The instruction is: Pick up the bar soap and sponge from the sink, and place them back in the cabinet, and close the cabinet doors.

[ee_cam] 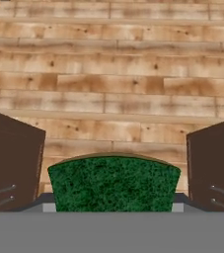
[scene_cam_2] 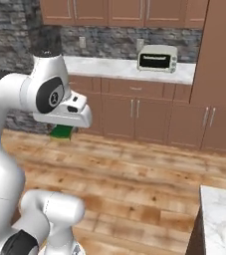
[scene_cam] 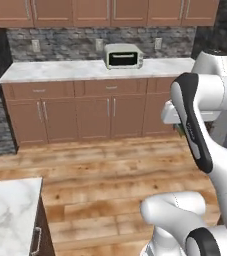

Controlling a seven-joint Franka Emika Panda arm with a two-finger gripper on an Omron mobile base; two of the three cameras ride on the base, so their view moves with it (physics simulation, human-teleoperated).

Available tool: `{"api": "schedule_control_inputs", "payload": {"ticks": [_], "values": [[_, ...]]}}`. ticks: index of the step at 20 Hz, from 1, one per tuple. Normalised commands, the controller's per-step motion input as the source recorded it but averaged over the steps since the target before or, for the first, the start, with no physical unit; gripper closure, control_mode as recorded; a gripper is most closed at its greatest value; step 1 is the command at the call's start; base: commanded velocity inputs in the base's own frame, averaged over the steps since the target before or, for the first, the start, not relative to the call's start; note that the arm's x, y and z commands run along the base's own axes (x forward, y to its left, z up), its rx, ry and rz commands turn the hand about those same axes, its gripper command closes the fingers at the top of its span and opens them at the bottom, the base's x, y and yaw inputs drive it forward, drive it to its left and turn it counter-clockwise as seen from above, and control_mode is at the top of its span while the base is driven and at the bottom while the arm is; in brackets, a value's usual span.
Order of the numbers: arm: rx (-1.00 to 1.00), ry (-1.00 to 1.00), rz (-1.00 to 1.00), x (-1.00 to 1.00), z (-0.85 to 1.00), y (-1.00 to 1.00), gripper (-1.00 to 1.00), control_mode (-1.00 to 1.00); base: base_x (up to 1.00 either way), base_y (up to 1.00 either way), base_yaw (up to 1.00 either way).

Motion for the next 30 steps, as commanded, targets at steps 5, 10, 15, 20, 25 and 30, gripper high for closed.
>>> {"api": "schedule_control_inputs", "payload": {"ticks": [5,10,15,20,25,30], "values": [[0.00,0.00,0.00,0.00,0.00,0.00,1.00,1.00,0.12,0.00,-0.53],[0.00,0.00,0.00,0.00,0.00,0.00,1.00,1.00,0.00,0.00,-0.65],[0.00,0.00,0.00,0.00,0.00,0.00,1.00,1.00,0.00,-0.01,-0.69],[0.00,0.00,0.00,0.00,0.00,0.00,1.00,1.00,0.00,-0.14,-0.67],[0.00,0.00,0.00,0.00,0.00,0.00,1.00,1.00,0.00,-0.07,-0.67],[0.00,0.00,0.00,0.00,0.00,0.00,1.00,1.00,0.04,0.00,-0.64]]}}
